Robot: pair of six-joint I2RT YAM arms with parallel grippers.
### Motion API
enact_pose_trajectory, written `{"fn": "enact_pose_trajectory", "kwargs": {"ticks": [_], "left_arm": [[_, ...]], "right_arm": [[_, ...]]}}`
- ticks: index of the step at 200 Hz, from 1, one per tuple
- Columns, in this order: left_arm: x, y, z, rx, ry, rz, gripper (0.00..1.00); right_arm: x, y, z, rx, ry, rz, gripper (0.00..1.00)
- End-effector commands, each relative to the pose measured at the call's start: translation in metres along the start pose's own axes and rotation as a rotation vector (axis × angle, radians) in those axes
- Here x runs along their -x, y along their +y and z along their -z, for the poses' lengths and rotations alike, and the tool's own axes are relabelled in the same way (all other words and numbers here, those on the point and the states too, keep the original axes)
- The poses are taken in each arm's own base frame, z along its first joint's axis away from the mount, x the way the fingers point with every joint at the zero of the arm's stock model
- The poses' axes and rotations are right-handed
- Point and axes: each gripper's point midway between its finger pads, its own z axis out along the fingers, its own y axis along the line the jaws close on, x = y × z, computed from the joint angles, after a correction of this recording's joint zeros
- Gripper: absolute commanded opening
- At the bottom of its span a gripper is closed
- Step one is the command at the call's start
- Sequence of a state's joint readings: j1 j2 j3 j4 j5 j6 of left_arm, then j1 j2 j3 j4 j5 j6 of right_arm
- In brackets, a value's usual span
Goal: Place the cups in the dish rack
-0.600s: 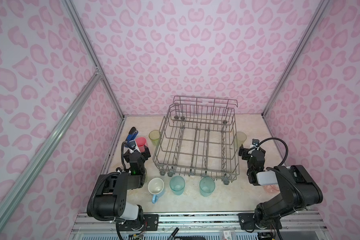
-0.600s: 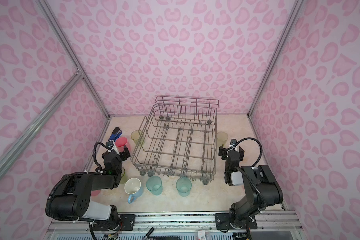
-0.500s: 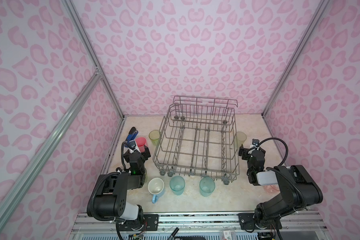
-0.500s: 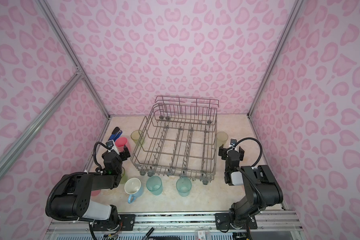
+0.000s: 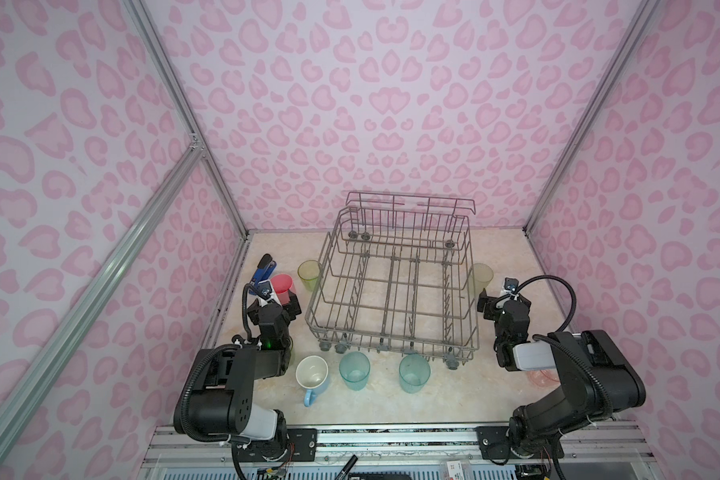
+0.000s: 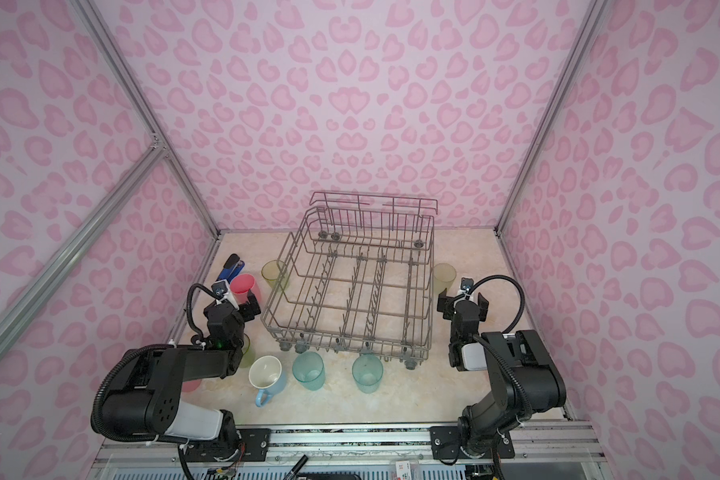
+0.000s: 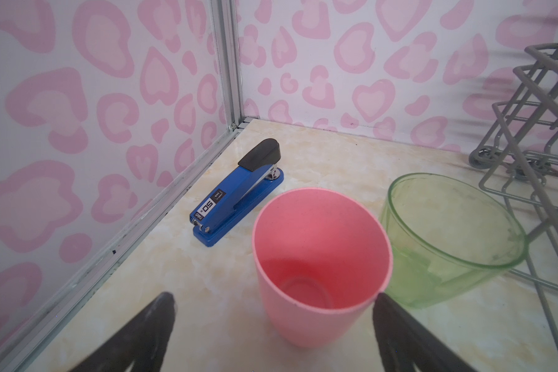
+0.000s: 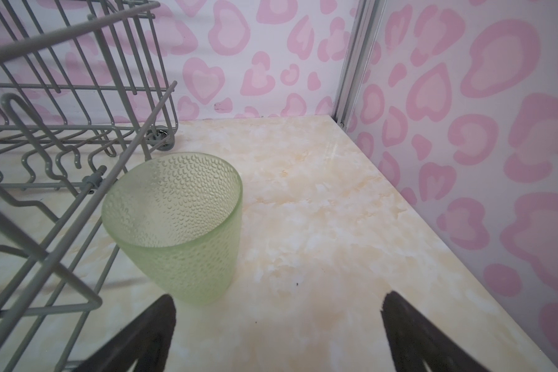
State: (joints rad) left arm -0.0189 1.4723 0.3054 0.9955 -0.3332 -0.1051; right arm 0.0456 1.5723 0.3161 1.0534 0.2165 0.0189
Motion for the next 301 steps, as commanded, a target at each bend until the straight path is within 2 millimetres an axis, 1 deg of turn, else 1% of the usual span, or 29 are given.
{"fn": "enact_pose_trajectory", "kwargs": {"ticks": [1,301], "left_arm": [[0.0075,-0.0001,0.0004,-0.002,-0.031,0.013,0.97],[0.0072,-0.0004,0.0007,-0.002,-0.029,0.014,0.97]], "right_arm": [[0.0045,-0.0015,0.0006,-0.009,-0.020,-0.010,0.99],[0.0050,-0.0019,0.0000,0.014,-0.022,-0.026,0.99]]}}
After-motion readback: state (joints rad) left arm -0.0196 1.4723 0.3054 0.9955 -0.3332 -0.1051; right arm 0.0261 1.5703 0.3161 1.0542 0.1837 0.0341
